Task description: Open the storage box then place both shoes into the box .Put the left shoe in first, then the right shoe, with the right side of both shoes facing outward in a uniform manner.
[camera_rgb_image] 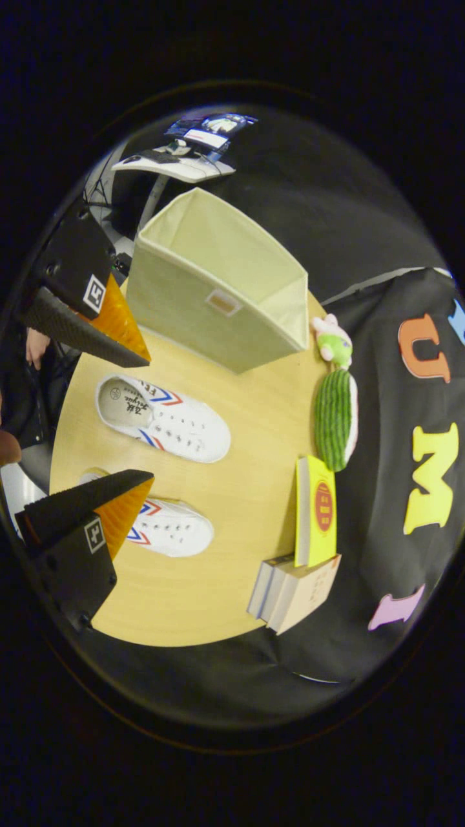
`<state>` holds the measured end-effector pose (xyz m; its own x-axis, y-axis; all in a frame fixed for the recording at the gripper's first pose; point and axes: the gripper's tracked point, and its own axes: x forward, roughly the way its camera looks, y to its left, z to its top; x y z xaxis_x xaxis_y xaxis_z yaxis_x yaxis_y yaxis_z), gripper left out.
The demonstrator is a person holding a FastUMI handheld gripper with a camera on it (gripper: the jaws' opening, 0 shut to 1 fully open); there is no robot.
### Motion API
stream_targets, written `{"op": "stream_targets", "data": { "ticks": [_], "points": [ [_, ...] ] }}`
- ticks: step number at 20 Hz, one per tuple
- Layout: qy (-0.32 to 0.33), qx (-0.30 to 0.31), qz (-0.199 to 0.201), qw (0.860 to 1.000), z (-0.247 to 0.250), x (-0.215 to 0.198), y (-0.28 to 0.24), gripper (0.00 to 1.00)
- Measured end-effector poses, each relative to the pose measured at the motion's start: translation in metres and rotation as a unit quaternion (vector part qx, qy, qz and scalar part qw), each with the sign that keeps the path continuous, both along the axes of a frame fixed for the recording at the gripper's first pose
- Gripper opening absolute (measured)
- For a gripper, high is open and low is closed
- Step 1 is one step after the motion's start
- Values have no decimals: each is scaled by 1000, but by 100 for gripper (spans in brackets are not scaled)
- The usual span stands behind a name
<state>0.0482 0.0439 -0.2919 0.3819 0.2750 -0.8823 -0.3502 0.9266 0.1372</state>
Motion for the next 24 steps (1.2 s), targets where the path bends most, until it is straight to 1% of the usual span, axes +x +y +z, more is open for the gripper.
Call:
{"op": "stream_targets", "data": {
  "ticks": [3, 5, 7, 9, 12, 13, 14, 15, 16, 17, 18, 19, 20, 21, 24],
  "points": [
    [45, -9, -8, 999, -43, 5, -11, 98],
    [74, -11, -17, 997, -63, 7, -15, 98],
    [91, -2, -19, 996, -75, 8, -10, 95],
    [110, 1, -17, 994, -88, 8, -5, 95],
    [145, 23, -32, 989, -106, 7, 5, 91],
    [143, 26, -39, 989, -103, 10, 6, 87],
    [141, 41, -37, 988, -108, 15, 12, 82],
    [159, 64, -48, 984, -108, 9, 21, 64],
    [164, 68, -70, 982, -104, 10, 19, 46],
    [171, 76, -82, 979, -107, 10, 19, 28],
    [172, 84, -92, 977, -106, 12, 18, 24],
    [173, 99, -109, 974, -104, 13, 18, 15],
    [179, 114, -115, 971, -103, 11, 19, 10],
    [185, 130, -118, 967, -103, 8, 20, 6],
    [194, 178, -139, 955, -87, 4, 26, 6]
  ]
}}
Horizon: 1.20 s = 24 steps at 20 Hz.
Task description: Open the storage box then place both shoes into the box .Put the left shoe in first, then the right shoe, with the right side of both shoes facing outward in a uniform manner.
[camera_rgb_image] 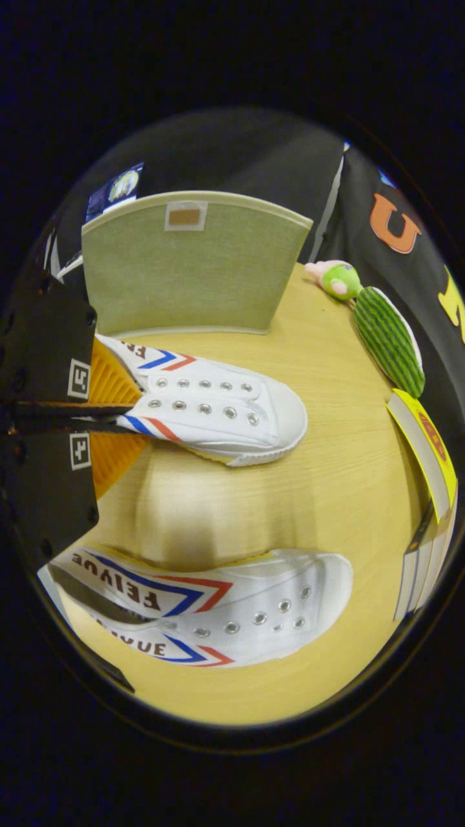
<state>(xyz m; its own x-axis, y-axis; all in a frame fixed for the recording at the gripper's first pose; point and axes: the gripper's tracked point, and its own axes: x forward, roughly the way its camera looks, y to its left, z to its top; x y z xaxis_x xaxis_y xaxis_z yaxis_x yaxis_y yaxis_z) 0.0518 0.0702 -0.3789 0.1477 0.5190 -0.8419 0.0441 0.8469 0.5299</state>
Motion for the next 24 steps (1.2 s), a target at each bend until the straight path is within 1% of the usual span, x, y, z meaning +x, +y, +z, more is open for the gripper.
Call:
{"op": "stream_targets", "data": {
  "ticks": [3, 6, 7, 9, 12, 14, 16, 20, 22, 24],
  "points": [
    [-10, 42, -30, 999, 26, -5, 3, 6],
    [-32, 67, -47, 996, 77, -12, 8, 6],
    [-42, 69, -42, 996, 96, -17, 9, 6],
    [-43, 79, -31, 995, 138, -32, 23, 6],
    [-76, 73, 2, 994, 199, -42, 50, 6],
    [-94, 78, 18, 992, 225, -40, 86, 5],
    [-94, 73, 29, 992, 233, -36, 123, 6],
    [-70, 71, 63, 993, 216, -36, 196, 5],
    [-52, 73, 64, 994, 199, -32, 224, 6],
    [-33, 65, 63, 995, 181, -30, 239, 6]
  ]
}}
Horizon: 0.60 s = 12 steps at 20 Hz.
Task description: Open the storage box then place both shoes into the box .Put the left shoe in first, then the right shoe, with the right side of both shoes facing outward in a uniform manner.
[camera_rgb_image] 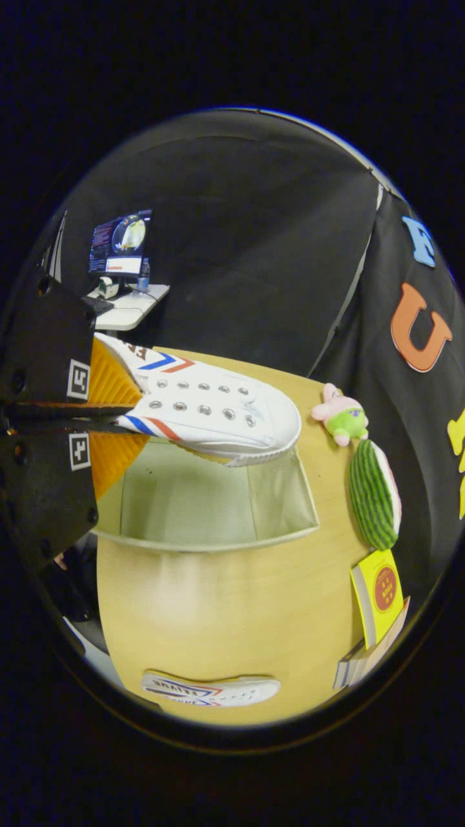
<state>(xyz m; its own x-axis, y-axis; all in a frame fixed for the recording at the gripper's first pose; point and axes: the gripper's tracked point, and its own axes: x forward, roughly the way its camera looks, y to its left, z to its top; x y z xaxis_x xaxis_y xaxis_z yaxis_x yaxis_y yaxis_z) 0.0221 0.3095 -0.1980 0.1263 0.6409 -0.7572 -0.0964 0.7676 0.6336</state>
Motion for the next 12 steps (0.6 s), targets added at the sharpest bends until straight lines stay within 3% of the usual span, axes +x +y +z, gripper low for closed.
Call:
{"op": "stream_targets", "data": {
  "ticks": [6, 10, 12],
  "points": [
    [49, -24, -16, 998, -44, 5, 25, 6],
    [65, -27, -2, 998, -49, 0, 30, 6],
    [63, -19, 5, 998, -46, -1, 36, 11]
  ]
}}
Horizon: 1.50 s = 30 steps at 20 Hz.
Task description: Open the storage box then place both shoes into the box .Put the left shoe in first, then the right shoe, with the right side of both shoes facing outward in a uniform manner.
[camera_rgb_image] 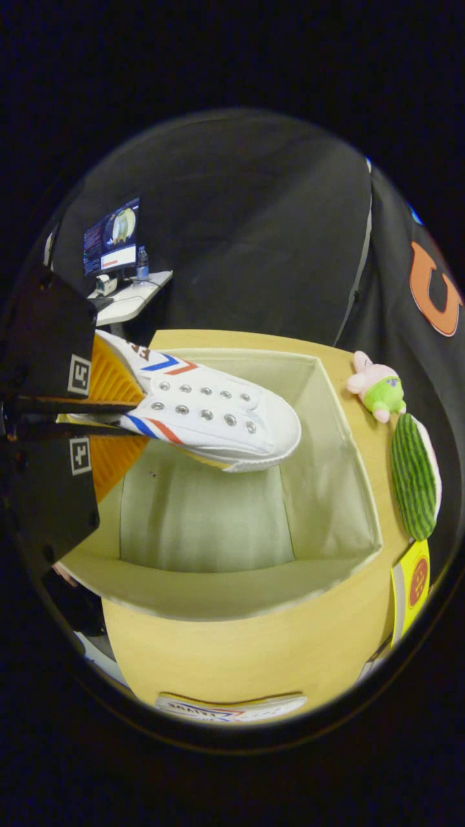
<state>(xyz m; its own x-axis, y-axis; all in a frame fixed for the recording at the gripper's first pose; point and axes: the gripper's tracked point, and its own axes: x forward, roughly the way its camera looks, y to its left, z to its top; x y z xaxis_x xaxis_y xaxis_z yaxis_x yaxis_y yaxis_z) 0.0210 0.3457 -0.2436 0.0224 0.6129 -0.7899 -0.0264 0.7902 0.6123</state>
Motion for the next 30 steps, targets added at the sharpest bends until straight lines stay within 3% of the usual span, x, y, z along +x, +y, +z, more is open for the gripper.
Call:
{"op": "stream_targets", "data": {
  "ticks": [7, 9, 15, 22, 28, 30],
  "points": [
    [-59, 25, 11, 998, 25, 11, 10, 75],
    [-72, 24, 10, 997, 31, 9, 4, 82],
    [-131, 8, 38, 991, 57, -10, -32, 85],
    [-243, -83, 67, 964, 80, -17, -135, 86],
    [-275, -210, 36, 938, 49, 3, -282, 87],
    [-255, -237, 12, 938, 26, 9, -328, 87]
  ]
}}
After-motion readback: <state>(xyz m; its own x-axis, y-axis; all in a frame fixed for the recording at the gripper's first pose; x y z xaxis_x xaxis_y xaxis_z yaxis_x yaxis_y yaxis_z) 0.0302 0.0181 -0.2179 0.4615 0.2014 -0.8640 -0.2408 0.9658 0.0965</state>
